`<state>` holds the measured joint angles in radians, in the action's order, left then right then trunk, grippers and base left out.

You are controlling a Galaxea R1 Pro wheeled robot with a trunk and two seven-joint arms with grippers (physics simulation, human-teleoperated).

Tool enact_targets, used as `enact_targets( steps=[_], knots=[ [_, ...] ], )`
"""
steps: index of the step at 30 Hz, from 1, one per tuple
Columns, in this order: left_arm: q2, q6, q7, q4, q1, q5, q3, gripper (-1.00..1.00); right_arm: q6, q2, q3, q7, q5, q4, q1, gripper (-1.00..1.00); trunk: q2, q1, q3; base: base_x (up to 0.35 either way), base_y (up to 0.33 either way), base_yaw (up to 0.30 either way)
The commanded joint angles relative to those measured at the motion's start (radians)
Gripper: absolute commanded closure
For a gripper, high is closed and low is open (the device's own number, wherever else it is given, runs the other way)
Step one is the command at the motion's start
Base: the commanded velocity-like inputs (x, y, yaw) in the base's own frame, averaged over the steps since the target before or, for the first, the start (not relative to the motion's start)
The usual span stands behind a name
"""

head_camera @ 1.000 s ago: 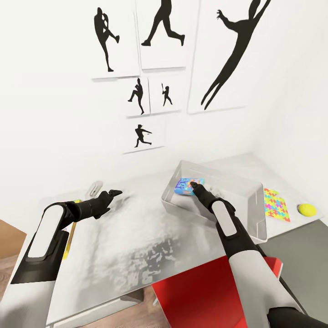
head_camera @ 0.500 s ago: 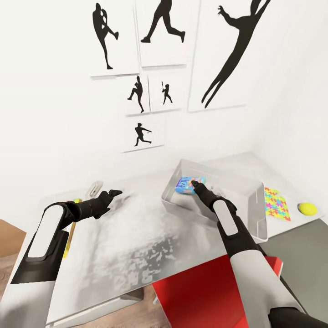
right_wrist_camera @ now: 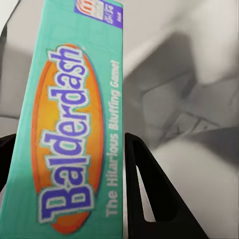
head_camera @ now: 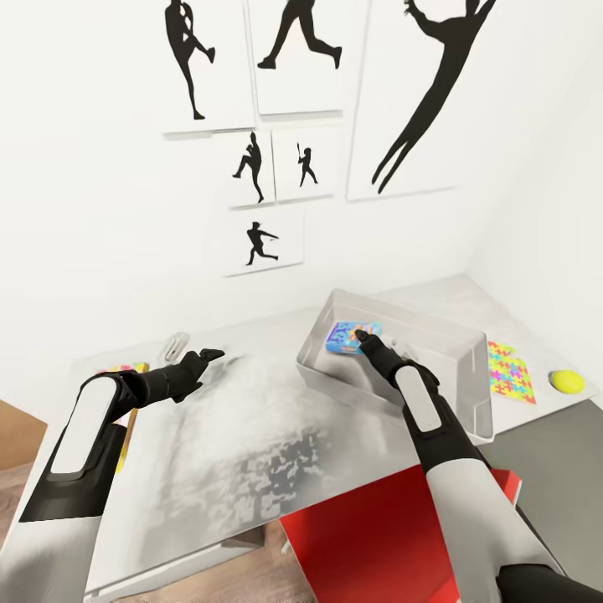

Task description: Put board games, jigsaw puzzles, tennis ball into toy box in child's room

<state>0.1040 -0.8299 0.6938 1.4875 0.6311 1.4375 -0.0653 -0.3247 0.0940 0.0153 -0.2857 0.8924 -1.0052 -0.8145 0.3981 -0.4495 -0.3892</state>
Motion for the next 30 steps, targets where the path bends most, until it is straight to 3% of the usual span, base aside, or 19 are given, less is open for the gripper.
enact_targets(
  steps=[1, 22, 23, 30],
  knots=[
    [0.001, -0.002, 0.01, 0.001, 0.001, 0.011, -0.001, -1.0, -0.004, 0.0, 0.002, -0.007, 0.01, -0.004, -0.001, 1.0, 0.002, -0.001, -0.003, 0.0, 0.0, 0.0],
    [0.003, -0.003, 0.01, 0.015, 0.001, 0.012, -0.002, -1.0, -0.007, 0.004, -0.001, -0.007, 0.02, -0.003, 0.0, 1.0, 0.002, -0.001, -0.009, 0.0, 0.0, 0.0],
    [0.004, -0.003, 0.01, 0.017, 0.001, 0.013, -0.002, -1.0, -0.007, 0.005, -0.001, -0.007, 0.021, -0.003, 0.0, -1.0, 0.002, -0.001, -0.009, 0.0, 0.0, 0.0],
    [0.004, -0.003, 0.01, 0.019, 0.001, 0.013, -0.002, -1.0, -0.007, 0.004, -0.001, -0.007, 0.022, -0.003, 0.0, -1.0, 0.002, -0.001, -0.009, 0.0, 0.0, 0.0]
  ],
)
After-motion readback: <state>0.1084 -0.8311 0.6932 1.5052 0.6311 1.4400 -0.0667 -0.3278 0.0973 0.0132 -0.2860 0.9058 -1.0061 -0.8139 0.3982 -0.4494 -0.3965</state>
